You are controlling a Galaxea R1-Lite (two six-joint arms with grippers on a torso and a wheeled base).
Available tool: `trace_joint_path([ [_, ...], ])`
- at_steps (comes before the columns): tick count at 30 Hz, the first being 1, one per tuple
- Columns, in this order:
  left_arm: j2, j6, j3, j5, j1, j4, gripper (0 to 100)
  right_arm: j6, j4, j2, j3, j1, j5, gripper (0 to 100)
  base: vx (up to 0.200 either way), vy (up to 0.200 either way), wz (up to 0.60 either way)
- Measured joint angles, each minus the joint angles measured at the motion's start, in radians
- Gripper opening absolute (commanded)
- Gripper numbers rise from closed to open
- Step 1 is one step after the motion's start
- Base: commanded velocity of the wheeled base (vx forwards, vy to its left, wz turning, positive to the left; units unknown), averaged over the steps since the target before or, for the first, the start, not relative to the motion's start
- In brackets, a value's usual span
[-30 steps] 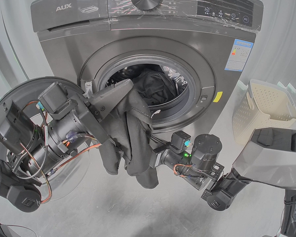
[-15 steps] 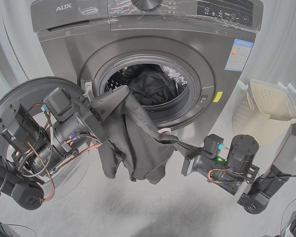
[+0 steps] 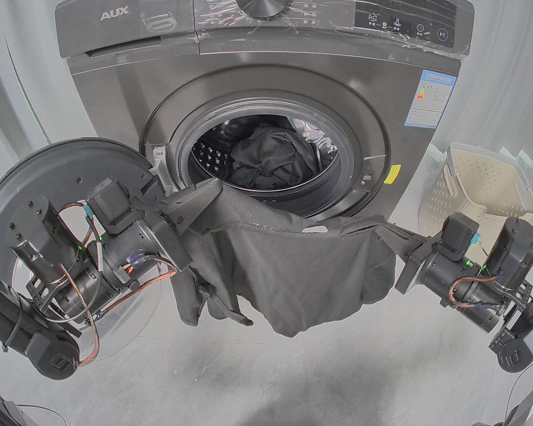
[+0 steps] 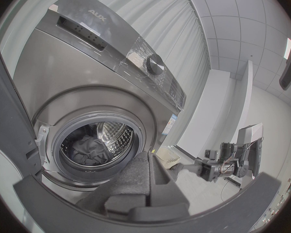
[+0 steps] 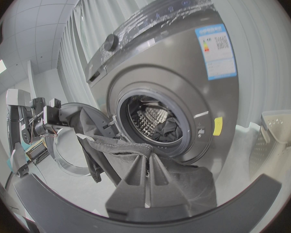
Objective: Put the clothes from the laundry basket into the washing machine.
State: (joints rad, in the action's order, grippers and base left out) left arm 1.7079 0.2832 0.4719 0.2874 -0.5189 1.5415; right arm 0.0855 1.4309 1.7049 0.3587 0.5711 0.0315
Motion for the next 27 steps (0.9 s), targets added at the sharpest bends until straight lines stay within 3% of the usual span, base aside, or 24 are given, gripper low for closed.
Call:
trace_joint_path([
  [7, 0.006, -0.01, -0.007, -0.002, 0.006, 0.002, 0, -0.008, 0.007, -0.055, 0.011, -0.02, 0.026, 0, 0.0, 0.0, 0.0],
  [15, 0.005, -0.056, -0.015, -0.001, 0.007, 0.001, 0, -0.018, 0.015, -0.092, 0.066, -0.016, 0.03, 0, 0.0, 0.0, 0.0],
  [27, -0.016, -0.058, -0.005, -0.003, 0.009, 0.001, 0, -0.021, 0.009, -0.118, 0.075, -0.024, 0.03, 0, 0.0, 0.0, 0.0],
])
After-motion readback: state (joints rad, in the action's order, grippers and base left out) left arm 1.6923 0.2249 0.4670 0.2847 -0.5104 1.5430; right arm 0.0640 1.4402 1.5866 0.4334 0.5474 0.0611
